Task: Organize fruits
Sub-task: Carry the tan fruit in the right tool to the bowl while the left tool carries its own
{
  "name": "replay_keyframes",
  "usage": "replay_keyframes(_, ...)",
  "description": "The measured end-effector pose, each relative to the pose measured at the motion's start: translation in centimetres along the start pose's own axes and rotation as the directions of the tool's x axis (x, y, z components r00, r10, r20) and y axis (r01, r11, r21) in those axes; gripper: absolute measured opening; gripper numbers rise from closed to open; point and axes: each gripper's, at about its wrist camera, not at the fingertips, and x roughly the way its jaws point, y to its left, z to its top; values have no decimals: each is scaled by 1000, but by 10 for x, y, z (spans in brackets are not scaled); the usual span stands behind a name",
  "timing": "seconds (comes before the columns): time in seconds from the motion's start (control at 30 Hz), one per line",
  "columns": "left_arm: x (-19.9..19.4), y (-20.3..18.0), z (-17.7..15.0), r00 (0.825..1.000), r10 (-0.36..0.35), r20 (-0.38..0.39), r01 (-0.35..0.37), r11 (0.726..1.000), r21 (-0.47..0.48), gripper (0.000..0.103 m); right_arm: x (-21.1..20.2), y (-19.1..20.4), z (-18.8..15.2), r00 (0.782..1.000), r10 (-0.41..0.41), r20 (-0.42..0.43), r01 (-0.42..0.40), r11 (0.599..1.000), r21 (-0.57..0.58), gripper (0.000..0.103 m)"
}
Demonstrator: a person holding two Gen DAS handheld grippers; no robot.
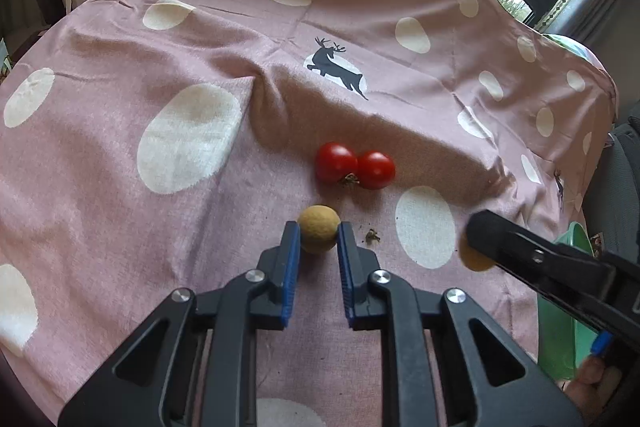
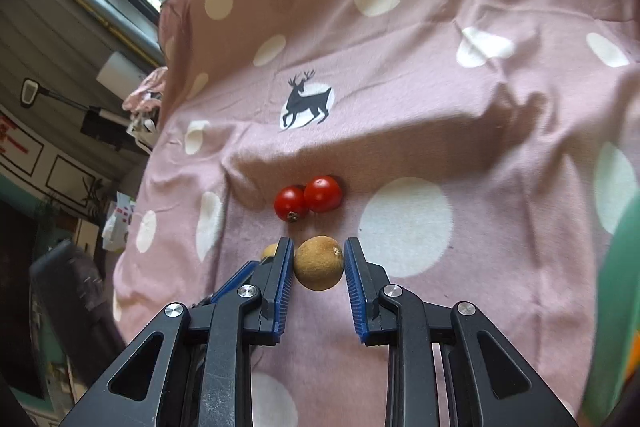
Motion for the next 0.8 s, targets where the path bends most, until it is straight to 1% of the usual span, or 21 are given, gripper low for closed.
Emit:
replay_keyframes(0.07,-3,0,-1,1000,5,12,-5,1000,-1,17,-18,-3,-7,1000,5,28,-5,1000,-3,28)
replay_keyframes(0.13,-8,-1,-3,1000,-8,25,8,1000,4,9,-34,-7,-15,999,0,52,0,1000,-5,28)
replay_keyframes(0.17,-12,-2,-4,999,-15,32,15,1000,4,7,-42,-10,-20,998,-3,62,3,1000,-3,28)
replay_keyframes(0.23,-19,-5,-7,998,-35,52,34,999,22,7,-57,-16,-29,996,-8,91,8,1000,1,28)
replay_keyframes(0.33,-24,-9,-13,997,-48,54,46,998,42,8,-75,-29,-40,990,-31,138,28,999,25,28)
replay_keyframes(0.37,-24,-11,-14,997,-50,56,46,997,55,8,-79,-33,-42,988,-36,149,32,999,31,28)
replay_keyframes(0.43,-23,-12,-13,997,-31,68,26,997,73,8,-85,-41,-44,985,-36,168,30,999,41,28)
replay_keyframes(0.47,-22,-11,-11,996,-16,82,11,998,69,12,-89,-45,-45,984,-33,174,25,999,47,28)
replay_keyframes(0.53,-19,-8,-6,997,-13,81,8,999,53,18,-92,-49,-44,982,-24,187,14,998,58,28)
replay_keyframes(0.6,-14,-5,-3,998,-20,66,18,999,32,37,-96,-52,-44,980,-24,198,12,998,60,28)
replay_keyframes(0.63,-12,-4,-2,998,-14,61,13,1000,20,40,-96,-53,-44,979,-24,200,12,998,59,28)
replay_keyframes(0.73,-1,-4,-2,999,14,28,-15,1000,19,42,-97,-55,-45,980,-12,199,-1,998,63,28)
replay_keyframes(0.8,1,-7,-3,999,46,27,-47,998,38,42,-96,-56,-44,981,-6,195,-7,998,69,28)
